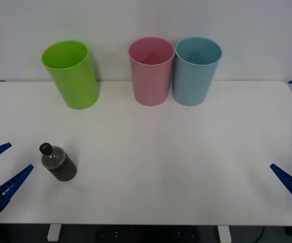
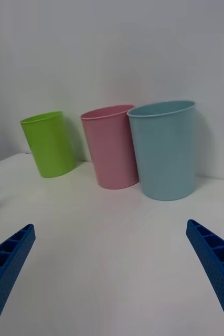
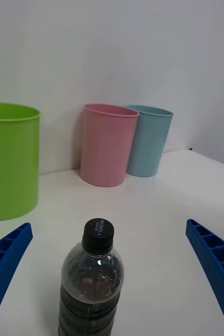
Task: Grasp the object on the table and drop it into the matching bin: aluminum can to the light blue bin, PET bottle to the pink bin.
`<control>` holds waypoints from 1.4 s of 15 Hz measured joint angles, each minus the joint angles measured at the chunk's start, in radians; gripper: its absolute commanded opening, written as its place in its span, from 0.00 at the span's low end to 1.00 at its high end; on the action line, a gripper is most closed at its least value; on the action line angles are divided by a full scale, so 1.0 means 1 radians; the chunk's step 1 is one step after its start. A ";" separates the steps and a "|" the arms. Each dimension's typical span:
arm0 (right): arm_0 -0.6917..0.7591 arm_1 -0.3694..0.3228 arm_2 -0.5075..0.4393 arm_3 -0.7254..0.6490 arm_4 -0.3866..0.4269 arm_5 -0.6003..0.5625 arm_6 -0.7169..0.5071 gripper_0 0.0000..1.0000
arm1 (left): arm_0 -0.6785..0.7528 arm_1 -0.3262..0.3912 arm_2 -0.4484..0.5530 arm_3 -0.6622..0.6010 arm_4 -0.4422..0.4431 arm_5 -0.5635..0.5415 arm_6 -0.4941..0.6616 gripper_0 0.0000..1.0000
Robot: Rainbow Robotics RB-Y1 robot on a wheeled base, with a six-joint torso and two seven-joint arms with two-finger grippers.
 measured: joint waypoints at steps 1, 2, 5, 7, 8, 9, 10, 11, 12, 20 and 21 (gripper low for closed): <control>0.000 0.000 0.000 0.000 0.000 0.000 0.000 1.00 | 0.000 0.000 0.000 0.000 0.000 0.000 0.000 1.00; 0.000 0.000 0.000 0.000 0.000 0.000 0.000 1.00 | 0.000 0.000 0.000 0.000 0.000 0.000 0.000 1.00; 0.000 0.000 0.000 0.000 0.000 0.000 0.000 1.00 | 0.018 -0.016 0.003 0.029 0.008 0.003 0.001 1.00; 0.000 0.000 0.000 0.000 0.000 0.000 0.000 1.00 | 0.023 -0.003 -0.004 0.029 0.028 0.003 0.005 1.00; 0.000 0.000 0.000 0.000 0.000 0.000 0.000 1.00 | 0.026 0.001 -0.003 0.029 0.035 0.004 0.006 1.00; 0.000 0.000 0.000 0.000 0.000 0.000 0.000 1.00 | 0.033 0.009 -0.001 0.030 0.040 0.006 0.006 1.00; 0.000 0.000 0.000 0.000 0.000 0.000 0.000 1.00 | 0.042 0.017 0.000 0.030 0.043 0.009 0.006 1.00; 0.000 0.000 0.000 0.000 0.000 0.000 0.000 1.00 | 0.051 0.022 0.001 0.030 0.044 0.015 0.004 1.00; 0.000 0.000 0.000 0.000 0.000 0.000 0.000 1.00 | 0.061 0.025 0.001 0.030 0.044 0.022 0.000 1.00; 0.000 0.000 0.000 0.000 0.000 0.000 0.000 1.00 | 0.081 0.027 -0.002 0.030 -0.109 0.089 -0.011 1.00; 0.000 0.000 0.000 0.000 0.000 0.000 0.000 1.00 | 0.081 0.027 -0.004 0.030 -0.133 0.096 -0.012 1.00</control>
